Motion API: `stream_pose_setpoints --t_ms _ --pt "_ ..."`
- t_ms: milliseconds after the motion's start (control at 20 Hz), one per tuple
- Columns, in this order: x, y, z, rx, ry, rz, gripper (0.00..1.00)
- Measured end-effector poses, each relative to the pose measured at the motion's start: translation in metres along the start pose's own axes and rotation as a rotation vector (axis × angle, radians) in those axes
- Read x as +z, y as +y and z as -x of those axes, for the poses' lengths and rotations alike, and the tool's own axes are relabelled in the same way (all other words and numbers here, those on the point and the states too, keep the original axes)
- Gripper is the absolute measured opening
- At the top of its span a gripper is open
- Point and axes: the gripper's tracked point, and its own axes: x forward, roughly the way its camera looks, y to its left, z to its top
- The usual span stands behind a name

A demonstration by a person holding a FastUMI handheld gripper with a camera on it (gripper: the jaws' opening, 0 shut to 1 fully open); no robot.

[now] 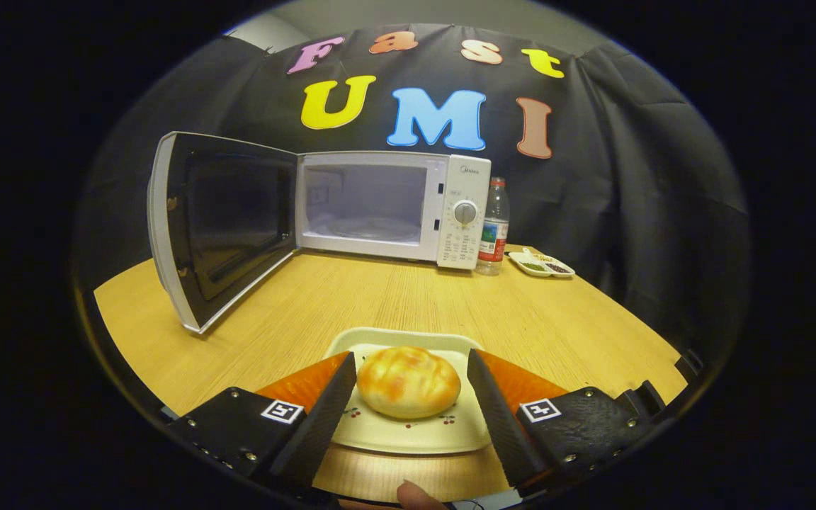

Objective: Open the microwave, put the food inside, and close the microwave door.

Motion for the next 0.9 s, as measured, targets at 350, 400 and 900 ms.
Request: stream_pose_setpoints --t_ms 350,400,900 --pt "-0.01 0.004 -0.01 0.04 0.017 -0.021 0.92" --pt "-0.011 0.003 -0.01 0.043 0.019 -0.031 0.85" --pt "0.023 0.003 0.004 0.068 -0.064 -0.054 0.69"
